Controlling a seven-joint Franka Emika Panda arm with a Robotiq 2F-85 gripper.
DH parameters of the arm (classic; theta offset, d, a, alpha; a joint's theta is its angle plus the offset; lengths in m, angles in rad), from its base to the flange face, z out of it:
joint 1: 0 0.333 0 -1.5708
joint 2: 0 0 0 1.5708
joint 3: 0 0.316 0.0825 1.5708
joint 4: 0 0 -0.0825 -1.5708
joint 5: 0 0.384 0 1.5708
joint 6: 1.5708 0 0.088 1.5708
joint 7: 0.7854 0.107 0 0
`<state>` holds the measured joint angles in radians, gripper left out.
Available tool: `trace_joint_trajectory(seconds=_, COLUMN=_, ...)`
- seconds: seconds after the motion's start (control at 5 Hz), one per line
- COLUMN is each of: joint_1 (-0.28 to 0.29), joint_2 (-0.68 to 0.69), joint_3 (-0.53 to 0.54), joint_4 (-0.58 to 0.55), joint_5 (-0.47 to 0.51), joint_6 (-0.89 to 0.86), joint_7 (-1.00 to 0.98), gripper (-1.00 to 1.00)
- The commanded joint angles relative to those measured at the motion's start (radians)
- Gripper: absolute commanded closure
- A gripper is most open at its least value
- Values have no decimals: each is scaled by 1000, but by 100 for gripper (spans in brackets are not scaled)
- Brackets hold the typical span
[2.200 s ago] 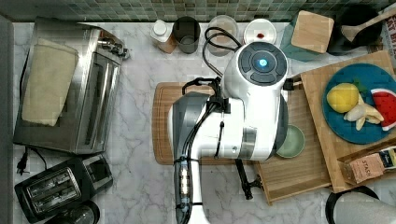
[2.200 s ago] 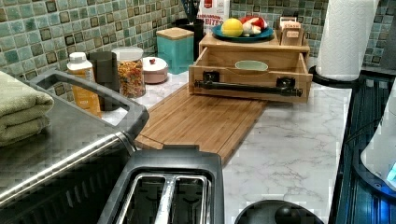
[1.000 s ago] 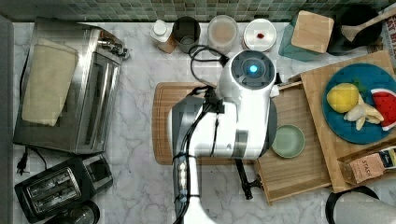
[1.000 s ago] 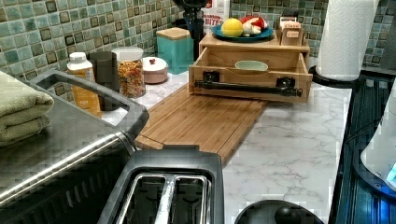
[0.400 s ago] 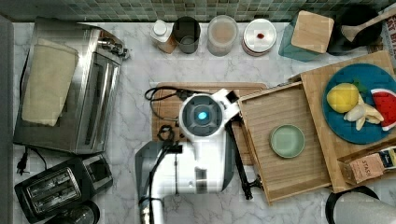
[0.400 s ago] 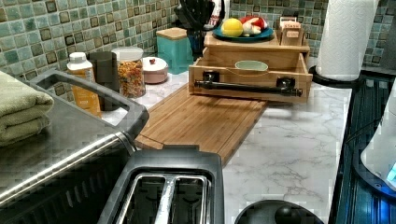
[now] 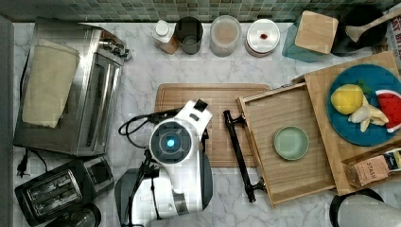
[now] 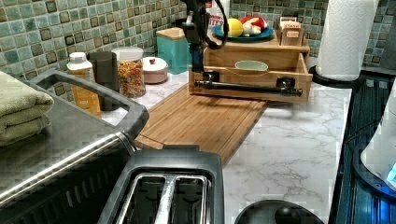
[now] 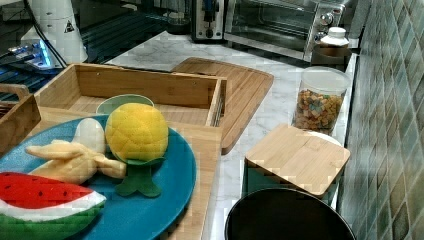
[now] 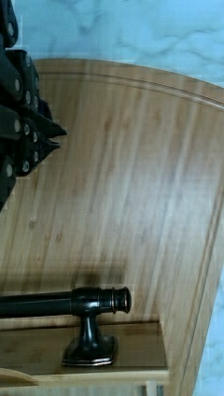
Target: Close the drawer.
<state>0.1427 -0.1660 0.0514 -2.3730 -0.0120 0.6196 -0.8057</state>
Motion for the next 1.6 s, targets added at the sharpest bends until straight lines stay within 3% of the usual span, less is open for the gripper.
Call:
trace_joint_trajectory(seconds=0.2, joint_1=-50, joint_2=38, joint_3=-59, joint_4=-150, joint_5=-109, joint_6=59, joint_7=-120, gripper=100)
trace_joint_trajectory(seconds=0.4, joint_1=-60, joint_2=77, joint_3=-67, joint_4=-166, joint_5=-88, joint_6=90, joint_7=-131, gripper=100)
trace_joint_trajectory(seconds=0.8, joint_1=-98, joint_2=44, joint_3=-64, joint_4=-284, joint_5=-148, joint_6=229, joint_7=-130, gripper=100)
trace_joint_trajectory(seconds=1.6, joint_1=-199, joint_2=74, joint_3=-139, joint_4=-249, joint_5=-139, joint_6=262, joint_7=-383, gripper=100)
